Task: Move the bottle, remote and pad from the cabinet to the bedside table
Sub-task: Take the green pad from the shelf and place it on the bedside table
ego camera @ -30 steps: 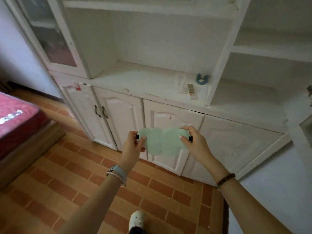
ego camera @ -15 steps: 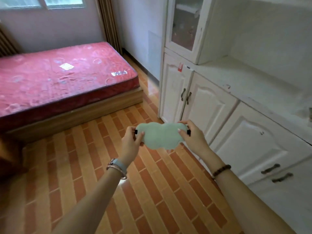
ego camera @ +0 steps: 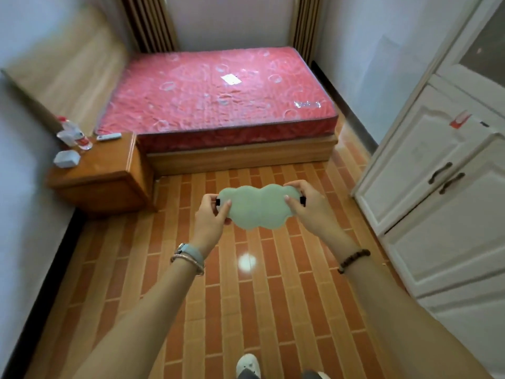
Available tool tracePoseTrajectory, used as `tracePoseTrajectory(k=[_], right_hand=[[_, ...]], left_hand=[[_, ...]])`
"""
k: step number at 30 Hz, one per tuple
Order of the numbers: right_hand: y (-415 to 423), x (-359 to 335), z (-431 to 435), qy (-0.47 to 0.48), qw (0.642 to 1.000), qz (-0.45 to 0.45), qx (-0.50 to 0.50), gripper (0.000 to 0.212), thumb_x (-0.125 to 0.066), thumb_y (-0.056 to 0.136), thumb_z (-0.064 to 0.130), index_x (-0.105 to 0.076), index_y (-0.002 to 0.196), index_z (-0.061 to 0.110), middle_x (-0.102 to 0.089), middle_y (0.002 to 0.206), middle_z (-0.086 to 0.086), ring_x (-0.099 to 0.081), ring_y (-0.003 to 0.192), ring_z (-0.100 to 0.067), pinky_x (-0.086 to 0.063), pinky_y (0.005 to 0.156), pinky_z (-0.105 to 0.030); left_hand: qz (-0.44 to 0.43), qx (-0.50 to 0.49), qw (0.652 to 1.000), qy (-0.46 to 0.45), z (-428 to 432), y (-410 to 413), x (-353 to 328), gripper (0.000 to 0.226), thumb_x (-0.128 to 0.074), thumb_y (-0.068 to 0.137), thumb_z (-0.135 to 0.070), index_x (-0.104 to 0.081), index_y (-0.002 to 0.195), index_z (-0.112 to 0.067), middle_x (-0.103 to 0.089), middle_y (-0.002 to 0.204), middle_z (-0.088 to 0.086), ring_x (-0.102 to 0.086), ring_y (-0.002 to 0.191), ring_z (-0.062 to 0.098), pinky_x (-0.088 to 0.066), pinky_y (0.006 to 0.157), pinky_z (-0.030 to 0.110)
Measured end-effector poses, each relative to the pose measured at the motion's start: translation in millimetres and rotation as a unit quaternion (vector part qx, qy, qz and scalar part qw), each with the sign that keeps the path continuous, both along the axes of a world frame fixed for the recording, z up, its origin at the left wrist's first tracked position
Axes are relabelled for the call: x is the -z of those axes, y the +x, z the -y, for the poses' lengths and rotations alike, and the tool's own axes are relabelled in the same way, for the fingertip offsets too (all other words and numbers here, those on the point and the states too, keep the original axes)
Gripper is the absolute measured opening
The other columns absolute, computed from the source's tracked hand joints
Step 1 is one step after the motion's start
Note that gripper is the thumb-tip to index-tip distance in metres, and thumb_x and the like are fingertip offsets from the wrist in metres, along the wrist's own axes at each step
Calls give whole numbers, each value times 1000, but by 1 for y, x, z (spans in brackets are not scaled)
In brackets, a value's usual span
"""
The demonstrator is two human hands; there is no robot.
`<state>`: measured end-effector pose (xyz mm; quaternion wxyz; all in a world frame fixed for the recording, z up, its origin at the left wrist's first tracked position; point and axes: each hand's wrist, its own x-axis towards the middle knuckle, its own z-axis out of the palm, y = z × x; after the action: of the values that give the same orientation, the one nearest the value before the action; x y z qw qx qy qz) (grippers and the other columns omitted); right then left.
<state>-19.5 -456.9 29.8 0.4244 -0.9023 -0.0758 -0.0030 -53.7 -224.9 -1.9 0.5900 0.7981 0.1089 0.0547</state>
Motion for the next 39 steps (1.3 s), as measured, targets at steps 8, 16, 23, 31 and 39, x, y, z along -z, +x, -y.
tracePoseTrajectory(k=[8, 16, 23, 31, 39], right_hand=[[61, 6, -132, 30, 992, -37, -118, 25, -55, 96, 26, -53, 121, 23, -57, 112, 7, -54, 99, -9, -42, 64, -11], [146, 20, -228, 37, 974, -46, -217, 24, -56, 96, 26, -54, 120, 25, -58, 113, 7, -56, 98, -9, -43, 61, -10], [247, 13, -296, 31, 955, -52, -289, 25, -55, 96, 25, -54, 121, 23, -57, 111, 7, -57, 97, -12, -47, 65, -13], [340, 2, -367, 6, 937, -35, -347, 28, -54, 97, 27, -53, 124, 23, -58, 112, 6, -55, 92, -6, -41, 60, -10], [417, 13, -435, 1, 932, -40, -360, 28, -54, 97, 26, -53, 124, 22, -59, 111, 4, -57, 88, -5, -41, 58, -11]], left_hand=[[-5, -146, 989, -9, -112, 6, 2, 27, -55, 94, -29, -50, 112, -10, -61, 101, 1, -64, 89, 13, -57, 63, 23], [-36, -248, 968, 9, -188, 46, 15, 26, -53, 92, -41, -50, 110, -22, -62, 102, -6, -66, 82, 8, -59, 71, 35], [-42, -303, 952, 19, -239, 123, 11, 25, -54, 92, -41, -48, 109, -24, -61, 105, -1, -62, 96, 16, -56, 76, 36], [-42, -355, 933, 30, -286, 198, -1, 28, -52, 95, -34, -46, 117, -18, -55, 106, -2, -56, 95, 11, -41, 62, 12], [-48, -362, 931, 2, -354, 273, 12, 20, -53, 94, -33, -46, 108, -21, -59, 103, -2, -61, 90, 10, -48, 60, 12]])
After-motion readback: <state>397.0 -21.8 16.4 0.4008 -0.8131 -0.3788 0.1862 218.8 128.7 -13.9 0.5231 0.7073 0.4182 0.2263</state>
